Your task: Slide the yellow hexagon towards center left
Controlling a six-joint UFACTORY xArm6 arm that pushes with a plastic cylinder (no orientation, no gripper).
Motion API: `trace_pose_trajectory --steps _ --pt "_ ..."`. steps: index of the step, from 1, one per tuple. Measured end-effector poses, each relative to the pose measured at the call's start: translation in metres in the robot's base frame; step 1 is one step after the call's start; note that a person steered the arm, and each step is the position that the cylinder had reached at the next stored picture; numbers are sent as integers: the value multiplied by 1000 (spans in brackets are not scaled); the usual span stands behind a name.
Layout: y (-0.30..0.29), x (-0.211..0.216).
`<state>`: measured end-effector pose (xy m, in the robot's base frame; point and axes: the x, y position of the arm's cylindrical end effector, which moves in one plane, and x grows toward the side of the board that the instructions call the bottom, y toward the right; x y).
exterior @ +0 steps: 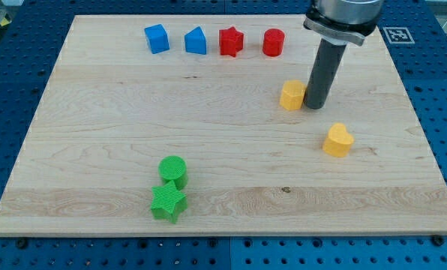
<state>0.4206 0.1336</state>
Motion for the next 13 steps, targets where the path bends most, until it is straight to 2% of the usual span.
trace_pose_trajectory --steps 2,5,6,9,11,12,13 --pt "-65 -8" --pt "-67 -61" --pt "-82 -62" --pt "-117 -5" --pt "-175 -6" --pt "-163 -34" --pt "-169 -42"
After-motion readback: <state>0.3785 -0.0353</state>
